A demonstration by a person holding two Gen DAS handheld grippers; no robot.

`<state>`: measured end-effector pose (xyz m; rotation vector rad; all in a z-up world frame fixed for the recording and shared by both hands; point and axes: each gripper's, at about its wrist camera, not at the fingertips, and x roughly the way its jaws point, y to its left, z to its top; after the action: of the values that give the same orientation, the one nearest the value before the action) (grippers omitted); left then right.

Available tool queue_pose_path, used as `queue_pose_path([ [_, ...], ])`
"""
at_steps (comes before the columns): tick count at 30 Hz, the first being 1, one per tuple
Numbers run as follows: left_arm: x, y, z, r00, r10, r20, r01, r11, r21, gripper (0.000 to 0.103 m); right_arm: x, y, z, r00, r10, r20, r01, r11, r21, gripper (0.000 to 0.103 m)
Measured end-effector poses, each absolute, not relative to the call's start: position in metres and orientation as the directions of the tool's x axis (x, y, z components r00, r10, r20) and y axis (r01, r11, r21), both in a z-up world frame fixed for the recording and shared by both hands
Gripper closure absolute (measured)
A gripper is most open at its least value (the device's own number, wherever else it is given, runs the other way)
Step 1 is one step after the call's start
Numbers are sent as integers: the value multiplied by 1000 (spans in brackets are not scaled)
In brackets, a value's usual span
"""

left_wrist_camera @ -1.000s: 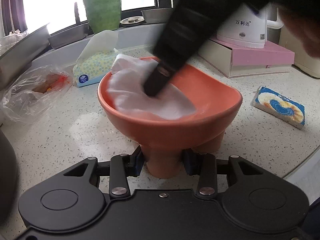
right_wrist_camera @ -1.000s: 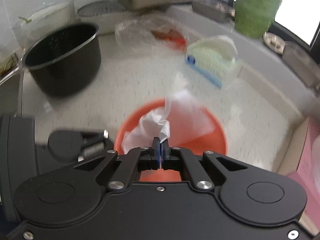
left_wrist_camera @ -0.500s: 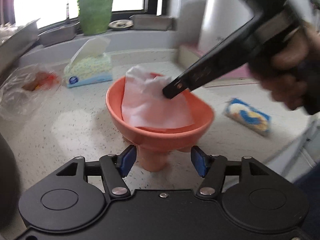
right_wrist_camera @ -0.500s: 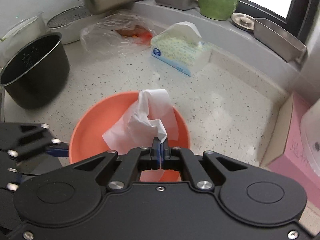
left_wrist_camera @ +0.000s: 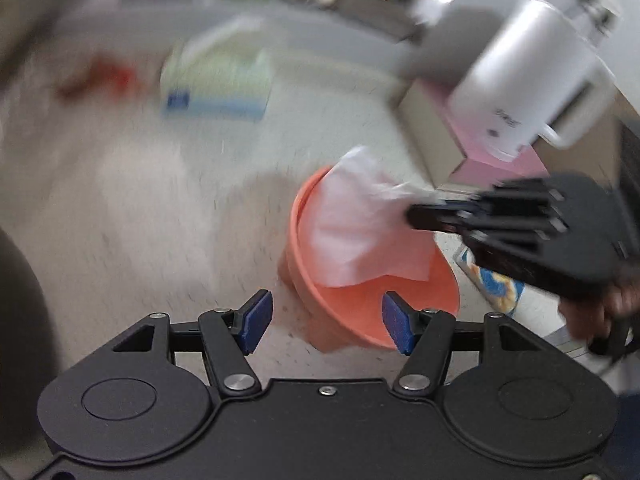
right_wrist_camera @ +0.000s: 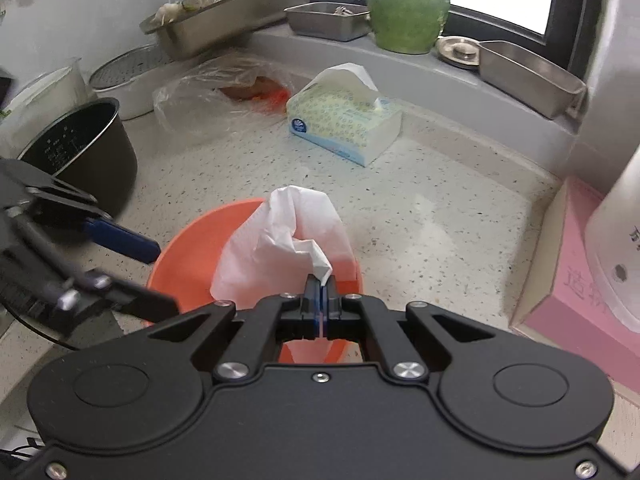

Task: Clean bowl
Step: 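Scrub around the bowl's inner wall with the tissue in the right gripper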

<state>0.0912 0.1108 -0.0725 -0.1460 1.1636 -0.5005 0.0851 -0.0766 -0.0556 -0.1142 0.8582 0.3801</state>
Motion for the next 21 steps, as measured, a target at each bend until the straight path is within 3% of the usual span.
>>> queue_pose_path([
  [3,109,109,-85,208,-467,-859,289,869,-403,45,84,-83,-55,597,271,-755,-351,935,58,102],
  [6,123,109,-92,181,-472,-863,268,868,-419,77,82,-90,-55,604,263,-752,-328,943,66,102],
  [10,126,111,-98,189,-505,-843,284,849,-445,87,78,-93,-55,610,255,-751,-317,946,64,102],
  [13,124,104,-99,176,-522,-835,311,834,-456,88,76,-95,-57,604,269,-750,-324,943,78,102],
  [15,123,100,-98,202,-504,-840,329,843,-427,81,74,-93,-58,606,258,-752,-323,944,64,102],
  [17,119,100,-91,255,-454,-854,355,865,-355,43,74,-91,-62,605,249,-756,-326,944,50,102],
  [20,108,98,-73,375,-388,-842,446,872,-203,37,76,-91,-66,599,251,-760,-321,945,59,102],
  [21,98,95,-61,445,-361,-820,514,852,-96,37,78,-90,-68,595,253,-763,-321,945,63,101],
])
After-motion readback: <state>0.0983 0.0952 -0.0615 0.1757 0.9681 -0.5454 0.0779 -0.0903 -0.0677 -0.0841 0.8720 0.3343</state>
